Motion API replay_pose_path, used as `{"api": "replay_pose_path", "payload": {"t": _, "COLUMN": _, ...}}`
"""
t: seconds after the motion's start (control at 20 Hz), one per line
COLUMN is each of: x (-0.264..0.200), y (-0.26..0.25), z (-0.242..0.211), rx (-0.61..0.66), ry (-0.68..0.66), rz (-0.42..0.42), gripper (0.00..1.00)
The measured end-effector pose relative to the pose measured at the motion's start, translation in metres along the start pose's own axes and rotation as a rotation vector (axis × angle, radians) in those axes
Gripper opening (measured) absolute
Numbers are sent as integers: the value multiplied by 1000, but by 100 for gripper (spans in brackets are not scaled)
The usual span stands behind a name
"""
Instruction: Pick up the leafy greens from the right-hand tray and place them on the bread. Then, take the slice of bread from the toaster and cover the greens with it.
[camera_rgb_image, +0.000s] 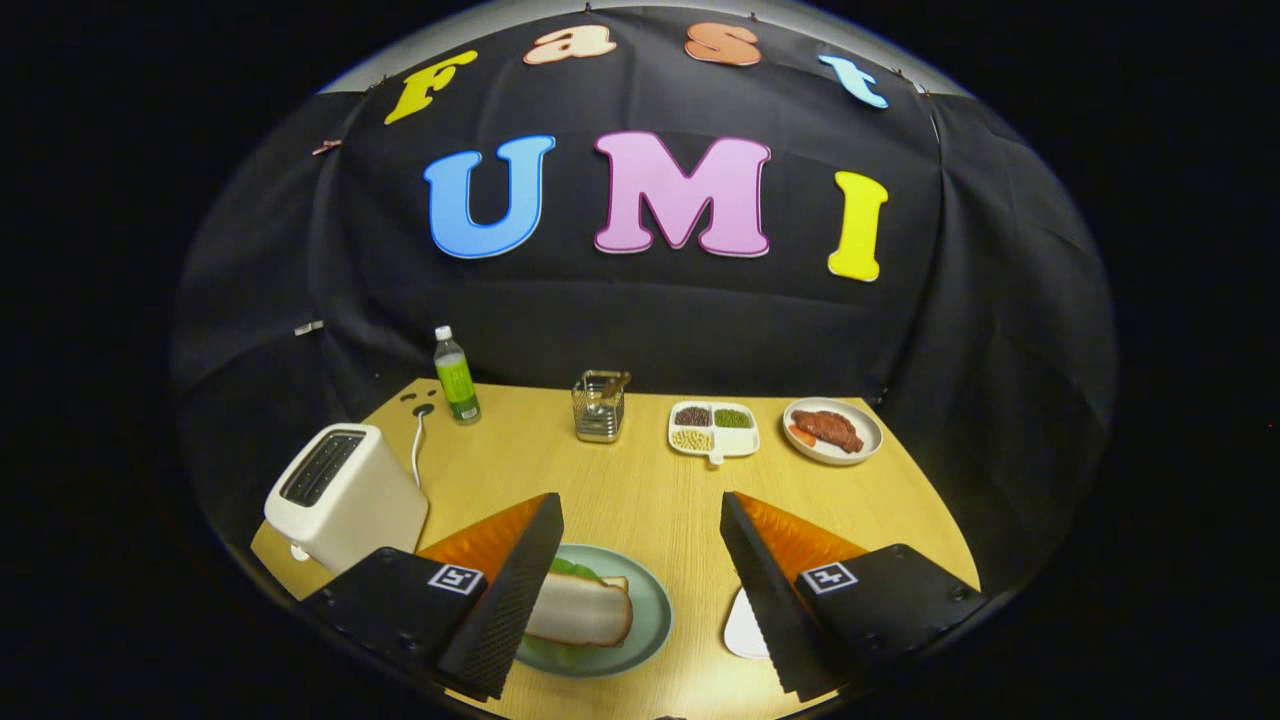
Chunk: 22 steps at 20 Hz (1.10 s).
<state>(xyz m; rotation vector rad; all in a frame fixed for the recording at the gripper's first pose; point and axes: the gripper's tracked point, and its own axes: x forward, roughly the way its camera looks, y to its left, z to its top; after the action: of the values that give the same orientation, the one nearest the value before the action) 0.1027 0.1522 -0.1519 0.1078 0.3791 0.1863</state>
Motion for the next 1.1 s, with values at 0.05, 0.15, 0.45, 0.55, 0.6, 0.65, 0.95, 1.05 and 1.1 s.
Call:
{"api": "replay_pose_path", "payload": {"t": 0.05, "x": -5, "y": 1, "z": 13, "rx": -15, "ry": -23, "rz": 4, "gripper": 99}}
{"api": "replay_pose_path", "payload": {"t": 0.15, "x": -19, "y": 2, "z": 38, "rx": -42, "ry": -73, "rz": 11, "gripper": 99}}
{"api": "replay_pose_path", "payload": {"t": 0.45, "x": -51, "y": 3, "z": 92, "rx": -105, "ry": -161, "rz": -9, "gripper": 98}}
{"api": "replay_pose_path", "payload": {"t": 0.55, "x": -60, "y": 3, "z": 100, "rx": -90, "ry": -164, "rz": -14, "gripper": 98}}
{"api": "replay_pose_path", "payload": {"t": 0.6, "x": -62, "y": 2, "z": 106, "rx": -85, "ry": -176, "rz": -17, "gripper": 98}}
{"api": "replay_pose_path", "payload": {"t": 0.65, "x": -65, "y": -1, "z": 110, "rx": -84, "ry": -187, "rz": -23, "gripper": 98}}
{"api": "replay_pose_path", "payload": {"t": 0.95, "x": -75, "y": -9, "z": 123, "rx": -101, "ry": -226, "rz": -44, "gripper": 98}}
{"api": "replay_pose_path", "payload": {"t": 1.05, "x": -75, "y": -9, "z": 124, "rx": -110, "ry": -231, "rz": -46, "gripper": 98}}
{"api": "replay_pose_path", "payload": {"t": 1.1, "x": -76, "y": -8, "z": 123, "rx": -113, "ry": -231, "rz": -45, "gripper": 98}}
